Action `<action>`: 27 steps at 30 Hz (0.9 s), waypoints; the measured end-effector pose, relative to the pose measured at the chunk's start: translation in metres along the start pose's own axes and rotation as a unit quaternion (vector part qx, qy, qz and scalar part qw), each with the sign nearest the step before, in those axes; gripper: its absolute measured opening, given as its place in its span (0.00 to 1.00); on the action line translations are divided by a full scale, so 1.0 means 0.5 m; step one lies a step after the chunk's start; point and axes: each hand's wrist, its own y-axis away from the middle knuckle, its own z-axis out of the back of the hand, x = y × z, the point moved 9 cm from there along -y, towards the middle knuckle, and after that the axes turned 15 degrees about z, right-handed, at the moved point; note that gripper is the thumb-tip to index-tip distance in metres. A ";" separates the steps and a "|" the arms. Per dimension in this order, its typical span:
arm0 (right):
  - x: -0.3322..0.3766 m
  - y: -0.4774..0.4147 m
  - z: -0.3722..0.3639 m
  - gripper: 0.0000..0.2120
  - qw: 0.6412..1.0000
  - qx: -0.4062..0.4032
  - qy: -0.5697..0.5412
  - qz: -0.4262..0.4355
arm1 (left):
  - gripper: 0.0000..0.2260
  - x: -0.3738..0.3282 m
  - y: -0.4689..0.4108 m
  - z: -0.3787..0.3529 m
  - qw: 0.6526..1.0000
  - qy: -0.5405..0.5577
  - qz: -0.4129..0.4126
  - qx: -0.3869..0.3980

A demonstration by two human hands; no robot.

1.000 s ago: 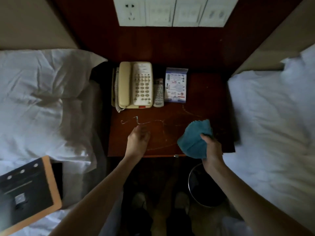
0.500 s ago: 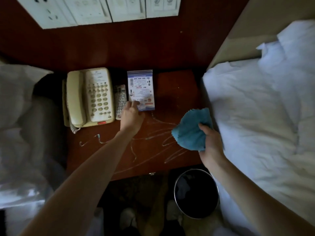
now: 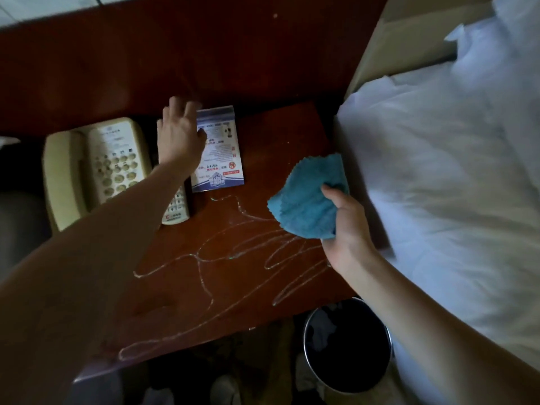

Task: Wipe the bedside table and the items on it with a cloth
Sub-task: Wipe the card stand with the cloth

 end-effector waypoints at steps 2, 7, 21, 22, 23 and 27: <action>-0.005 -0.002 0.000 0.14 1.000 0.002 -0.003 -0.002 | 0.22 -0.008 -0.009 -0.003 0.999 -0.029 -0.024 0.001; -0.013 -0.005 0.003 0.13 1.000 -0.013 0.001 -0.011 | 0.22 -0.020 -0.024 -0.026 0.993 -0.107 -0.052 0.027; -0.020 -0.007 -0.020 0.13 1.000 -0.017 0.001 -0.009 | 0.13 0.007 -0.039 -0.033 0.995 -0.101 0.009 -0.010; -0.020 -0.006 -0.021 0.13 1.000 -0.015 0.003 -0.008 | 0.14 0.007 -0.042 -0.032 0.995 -0.099 0.011 -0.005; -0.020 -0.005 -0.022 0.13 1.000 -0.013 0.005 -0.008 | 0.14 0.005 -0.046 -0.030 0.995 -0.098 0.010 0.000; -0.012 -0.007 -0.017 0.14 1.000 -0.006 0.004 -0.007 | 0.15 -0.013 -0.052 -0.011 0.994 -0.102 -0.015 0.026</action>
